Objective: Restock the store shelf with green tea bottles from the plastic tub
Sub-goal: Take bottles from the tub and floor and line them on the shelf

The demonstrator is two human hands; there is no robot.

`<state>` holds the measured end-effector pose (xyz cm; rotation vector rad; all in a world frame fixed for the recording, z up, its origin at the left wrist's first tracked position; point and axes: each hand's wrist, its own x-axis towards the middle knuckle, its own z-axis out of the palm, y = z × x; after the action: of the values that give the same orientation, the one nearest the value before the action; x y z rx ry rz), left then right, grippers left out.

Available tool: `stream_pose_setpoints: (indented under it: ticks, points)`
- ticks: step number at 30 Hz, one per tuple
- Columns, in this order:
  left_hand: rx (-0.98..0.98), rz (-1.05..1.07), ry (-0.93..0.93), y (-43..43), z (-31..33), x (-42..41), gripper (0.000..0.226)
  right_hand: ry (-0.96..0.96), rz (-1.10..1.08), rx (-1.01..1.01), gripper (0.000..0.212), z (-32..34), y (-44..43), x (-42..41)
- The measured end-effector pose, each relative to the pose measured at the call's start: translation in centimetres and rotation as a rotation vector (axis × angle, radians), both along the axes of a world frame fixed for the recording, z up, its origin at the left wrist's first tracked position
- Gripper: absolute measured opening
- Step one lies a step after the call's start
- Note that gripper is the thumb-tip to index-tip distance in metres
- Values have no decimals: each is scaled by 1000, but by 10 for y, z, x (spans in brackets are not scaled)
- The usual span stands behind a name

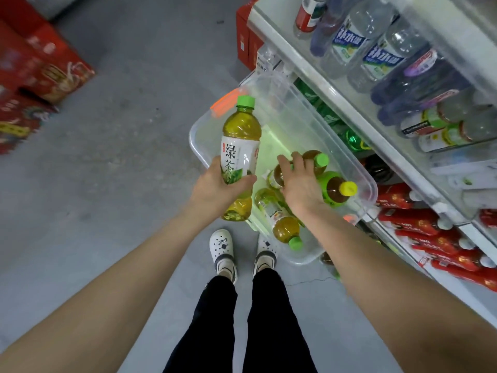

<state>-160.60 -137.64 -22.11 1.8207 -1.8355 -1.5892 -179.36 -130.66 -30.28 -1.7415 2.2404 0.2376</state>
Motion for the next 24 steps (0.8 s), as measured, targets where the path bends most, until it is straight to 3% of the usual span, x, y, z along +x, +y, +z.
stream_pose_setpoints:
  ticks: [2, 6, 10, 14, 17, 21, 24]
  points:
    - [6, 32, 22, -1, -5, 2, 56, -31, -31, -86, 72, -5, -11, -4]
    - [18, 104, 40, -5, -16, 7, 57, -293, -212, -187, 73, -4, -42, -13]
    - [49, 164, 77, -8, -21, 8, 56, -450, -321, -90, 69, -12, -80, -21]
    - [53, 188, 86, -8, -25, 10, 52, -696, -539, -49, 79, -29, -99, -23]
    - [44, 194, 72, -7, -26, 10, 54, -689, -487, 3, 92, -42, -99, -20]
    - [46, 188, 68, -8, -25, 10, 43, -715, -439, 71, 90, -41, -101, -16]
    - [63, 179, 76, -7, -18, 8, 50, -706, -462, 30, 86, -28, -96, -17]
